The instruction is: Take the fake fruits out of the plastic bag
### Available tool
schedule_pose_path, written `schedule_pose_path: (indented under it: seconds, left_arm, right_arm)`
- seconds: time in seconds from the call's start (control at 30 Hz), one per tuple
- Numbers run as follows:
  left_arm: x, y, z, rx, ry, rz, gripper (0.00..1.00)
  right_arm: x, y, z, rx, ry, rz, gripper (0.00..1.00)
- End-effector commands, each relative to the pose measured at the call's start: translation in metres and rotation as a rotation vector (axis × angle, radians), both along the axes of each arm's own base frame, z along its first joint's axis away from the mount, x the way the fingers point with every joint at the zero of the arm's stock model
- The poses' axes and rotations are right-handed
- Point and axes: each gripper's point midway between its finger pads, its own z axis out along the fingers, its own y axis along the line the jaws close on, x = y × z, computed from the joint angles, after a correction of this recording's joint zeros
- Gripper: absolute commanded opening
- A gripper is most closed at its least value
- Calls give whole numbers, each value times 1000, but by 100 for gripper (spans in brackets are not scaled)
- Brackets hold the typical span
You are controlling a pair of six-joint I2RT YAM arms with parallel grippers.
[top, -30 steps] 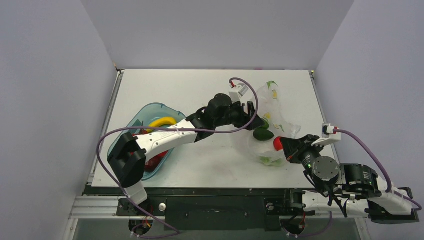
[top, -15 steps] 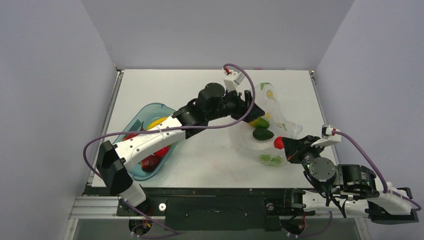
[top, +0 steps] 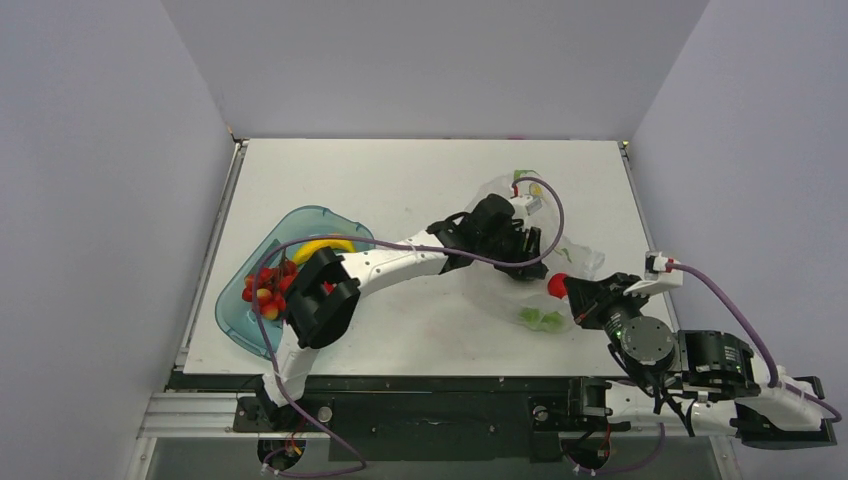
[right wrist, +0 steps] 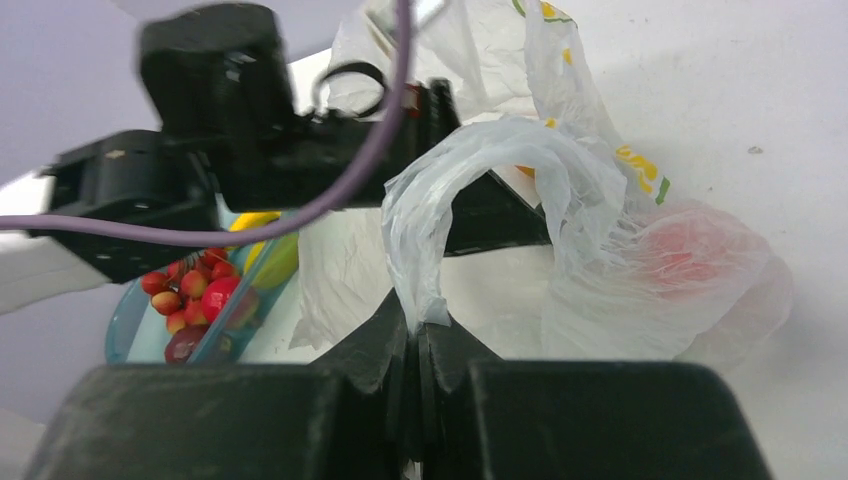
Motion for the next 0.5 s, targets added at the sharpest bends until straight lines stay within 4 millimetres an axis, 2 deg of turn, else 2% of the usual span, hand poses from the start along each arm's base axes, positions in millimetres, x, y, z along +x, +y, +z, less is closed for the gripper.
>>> schedule_pose_path:
  seconds: [0.0, 0.03, 0.07, 0.1, 0.13, 0.17, 0.2, 0.23, 0.27, 0.3, 0.33, 0.37, 0.4, 0.43, 0.47]
  left_arm:
    - [1, -14, -8, -32, 12, -29, 49]
    - [9, -15, -13, -46, 13, -9, 49]
    - [12, -8, -32, -23, 51, 38, 49]
    - [25, -5, -29, -59, 63, 88, 49]
    - [31, 3, -43, -63, 72, 129, 48]
    - [37, 17, -57, -53, 115, 180, 48]
    - [44, 21, -53, -78, 109, 206, 48]
    - [48, 33, -65, -62, 131, 236, 48]
    - [55, 40, -59, -72, 119, 260, 48]
    - [54, 47, -67, -52, 121, 272, 48]
    - [59, 54, -60, -58, 101, 301, 48]
    - [58, 61, -67, -41, 100, 313, 48]
    - [63, 66, -56, -62, 80, 336, 49]
    - [60, 72, -61, -54, 86, 345, 49]
    - [63, 75, -54, -71, 74, 355, 49]
  right_arm:
    - [-1, -5, -14, 1, 12, -11, 0]
    - [0, -6, -15, -11, 6, -22, 0]
    - [4, -11, -20, -40, -11, -58, 0]
    - [8, -13, -19, -38, -34, -90, 0]
    - [9, -11, -18, -59, -53, -88, 0]
    - [10, -9, -15, -114, -69, -71, 0]
    - [11, -4, -4, -99, -82, -60, 0]
    - [12, 3, 0, -163, -90, -37, 0]
    - [13, 11, 10, -176, -97, -34, 0]
    - [15, 13, 13, -218, -107, -28, 0]
    - [18, 22, 17, -229, -110, -34, 0]
    - [19, 31, 15, -268, -111, 12, 0]
    - [28, 37, 15, -264, -103, -12, 0]
    - [30, 49, 10, -267, -78, 52, 0]
    - [43, 52, 7, -252, -58, 29, 0]
